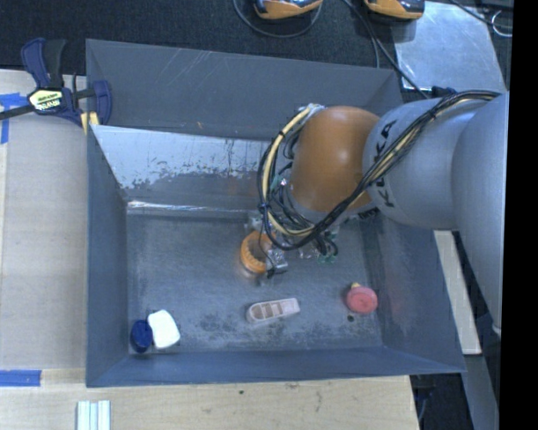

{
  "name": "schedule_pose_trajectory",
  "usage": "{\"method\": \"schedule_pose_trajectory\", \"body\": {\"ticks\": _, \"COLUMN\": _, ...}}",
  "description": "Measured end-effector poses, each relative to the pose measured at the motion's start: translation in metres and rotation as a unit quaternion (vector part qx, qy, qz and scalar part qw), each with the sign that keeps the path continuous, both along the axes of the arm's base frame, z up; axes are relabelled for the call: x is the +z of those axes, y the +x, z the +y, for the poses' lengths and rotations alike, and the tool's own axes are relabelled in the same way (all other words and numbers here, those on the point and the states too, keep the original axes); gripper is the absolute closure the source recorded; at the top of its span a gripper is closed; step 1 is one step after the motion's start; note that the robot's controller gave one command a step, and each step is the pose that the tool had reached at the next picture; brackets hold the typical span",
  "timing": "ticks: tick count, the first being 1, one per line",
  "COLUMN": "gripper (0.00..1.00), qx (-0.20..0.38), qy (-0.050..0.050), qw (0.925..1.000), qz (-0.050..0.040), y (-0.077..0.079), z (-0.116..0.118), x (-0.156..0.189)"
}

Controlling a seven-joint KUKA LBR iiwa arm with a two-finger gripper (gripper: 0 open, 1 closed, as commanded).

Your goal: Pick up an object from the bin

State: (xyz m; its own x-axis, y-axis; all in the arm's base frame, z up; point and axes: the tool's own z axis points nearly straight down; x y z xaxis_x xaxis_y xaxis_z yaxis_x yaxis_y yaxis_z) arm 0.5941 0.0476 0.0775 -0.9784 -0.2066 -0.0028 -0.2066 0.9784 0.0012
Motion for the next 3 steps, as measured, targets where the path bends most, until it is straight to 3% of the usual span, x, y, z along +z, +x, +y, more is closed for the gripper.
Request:
{"method": "schedule_pose_trajectory", "body": {"ticks": 1, "gripper": 1.00, "qx": 0.000, "qy": 0.000, "qw": 1.0000, "qz": 0.0000, "y": 0.000, "z": 0.000, "x": 0.000}}
{"method": "schedule_pose_trajectory", "body": {"ticks": 2, "gripper": 1.00, "qx": 0.022, "qy": 0.000, "qw": 0.9997, "qz": -0.0054, "y": 0.006, "z": -0.007, "x": 0.084}}
{"method": "schedule_pose_trajectory", "body": {"ticks": 3, "gripper": 1.00, "qx": 0.012, "qy": 0.000, "qw": 0.9999, "qz": -0.0012, "y": 0.023, "z": -0.004, "x": -0.010}}
